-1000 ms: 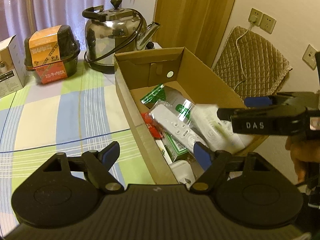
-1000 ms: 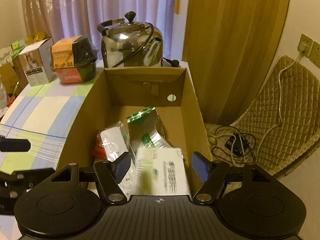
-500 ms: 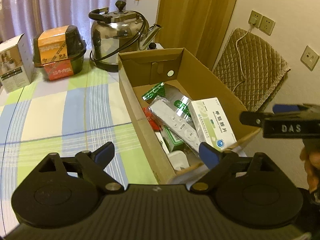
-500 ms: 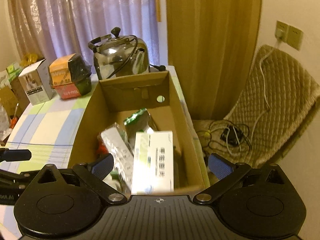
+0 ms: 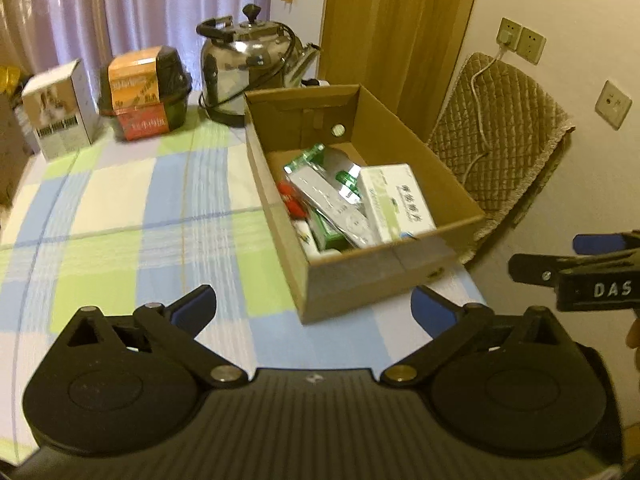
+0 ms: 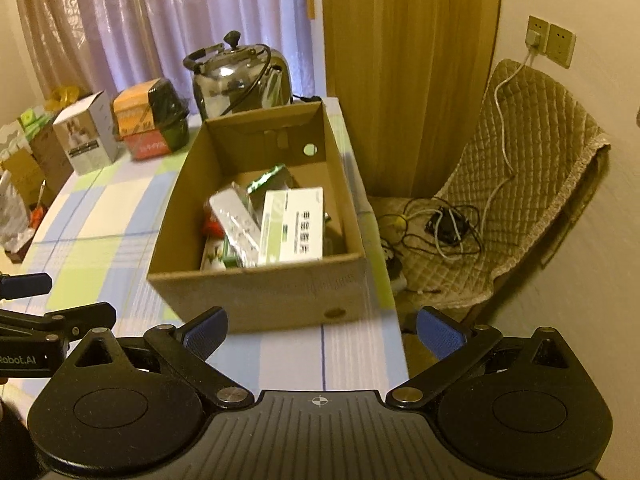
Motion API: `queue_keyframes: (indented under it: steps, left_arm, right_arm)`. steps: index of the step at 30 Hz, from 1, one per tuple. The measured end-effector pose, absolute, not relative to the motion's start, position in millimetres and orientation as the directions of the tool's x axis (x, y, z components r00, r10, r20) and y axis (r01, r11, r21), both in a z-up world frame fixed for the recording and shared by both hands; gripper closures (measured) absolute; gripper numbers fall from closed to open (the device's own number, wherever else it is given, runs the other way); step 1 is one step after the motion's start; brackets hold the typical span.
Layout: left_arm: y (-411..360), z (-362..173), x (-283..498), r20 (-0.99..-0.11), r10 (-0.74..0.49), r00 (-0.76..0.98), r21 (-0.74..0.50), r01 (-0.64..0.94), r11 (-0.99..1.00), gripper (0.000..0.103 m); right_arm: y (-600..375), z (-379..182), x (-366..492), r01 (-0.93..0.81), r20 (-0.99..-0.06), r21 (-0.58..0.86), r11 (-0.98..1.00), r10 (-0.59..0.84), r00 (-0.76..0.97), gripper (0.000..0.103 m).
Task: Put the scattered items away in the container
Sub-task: 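Withdraw both tools from the cardboard box back over the table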
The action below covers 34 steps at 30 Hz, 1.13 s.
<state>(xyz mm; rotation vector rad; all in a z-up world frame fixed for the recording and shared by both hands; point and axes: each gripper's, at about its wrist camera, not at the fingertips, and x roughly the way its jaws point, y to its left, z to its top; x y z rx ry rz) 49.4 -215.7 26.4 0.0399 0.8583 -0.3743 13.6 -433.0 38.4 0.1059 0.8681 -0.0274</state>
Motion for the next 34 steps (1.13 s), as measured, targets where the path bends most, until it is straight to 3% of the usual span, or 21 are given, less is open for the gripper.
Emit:
queue_keyframes:
  steps: [12,34]
  left_arm:
    - [-217.8,40.9,8.5,-0.74,-0.293,0.606,-0.125,0.305,0.944,0.001]
    - [-201.7,42.4,3.2,-0.708,-0.27,0.653,-0.087,0.299,0.95,0.001]
  right_arm:
    - [-430.7,45.1,-26.1,0.079,-0.775,0.106,0.991,0.032,0.631,0.0]
    - [-411.1,45.2,-31.6,0.083,-0.781,0.075,0.994,0.007,0.625,0.0]
